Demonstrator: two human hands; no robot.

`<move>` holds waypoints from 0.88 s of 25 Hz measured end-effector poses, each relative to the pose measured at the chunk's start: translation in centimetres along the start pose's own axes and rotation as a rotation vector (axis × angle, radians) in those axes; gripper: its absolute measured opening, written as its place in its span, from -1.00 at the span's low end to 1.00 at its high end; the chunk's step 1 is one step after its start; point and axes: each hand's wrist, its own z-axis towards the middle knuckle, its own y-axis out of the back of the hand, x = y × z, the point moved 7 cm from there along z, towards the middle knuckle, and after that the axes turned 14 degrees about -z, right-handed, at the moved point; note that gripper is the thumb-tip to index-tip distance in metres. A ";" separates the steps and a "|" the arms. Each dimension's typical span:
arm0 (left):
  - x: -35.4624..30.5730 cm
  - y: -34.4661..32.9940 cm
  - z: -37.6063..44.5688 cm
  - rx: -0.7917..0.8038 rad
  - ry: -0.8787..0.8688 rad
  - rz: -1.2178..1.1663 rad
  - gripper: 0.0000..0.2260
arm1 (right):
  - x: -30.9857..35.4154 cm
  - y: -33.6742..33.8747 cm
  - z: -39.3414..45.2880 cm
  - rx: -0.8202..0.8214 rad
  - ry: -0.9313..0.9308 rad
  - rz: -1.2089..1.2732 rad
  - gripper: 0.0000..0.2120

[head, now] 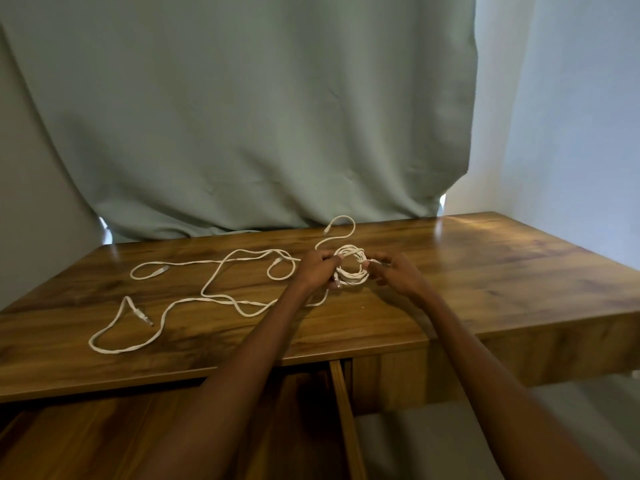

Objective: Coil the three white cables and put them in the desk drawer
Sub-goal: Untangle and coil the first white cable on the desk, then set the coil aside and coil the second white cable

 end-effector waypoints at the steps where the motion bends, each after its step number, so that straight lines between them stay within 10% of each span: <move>1: 0.5 -1.5 -0.1 0.027 0.050 0.000 -0.84 | -1.0 0.8 -0.5 0.010 -0.027 -0.033 -0.78; 10: 2.1 -9.2 1.4 0.134 0.118 0.479 -0.74 | -5.4 5.9 -2.1 -0.121 -0.226 -0.212 -0.81; 16: 2.2 -9.9 1.6 0.166 0.111 0.478 -0.69 | -6.1 7.2 -1.6 -0.196 -0.259 -0.279 -0.44; 22: 3.1 -10.2 1.5 0.196 0.183 0.384 -0.82 | -7.3 7.3 -1.2 -0.211 -0.332 -0.200 -0.52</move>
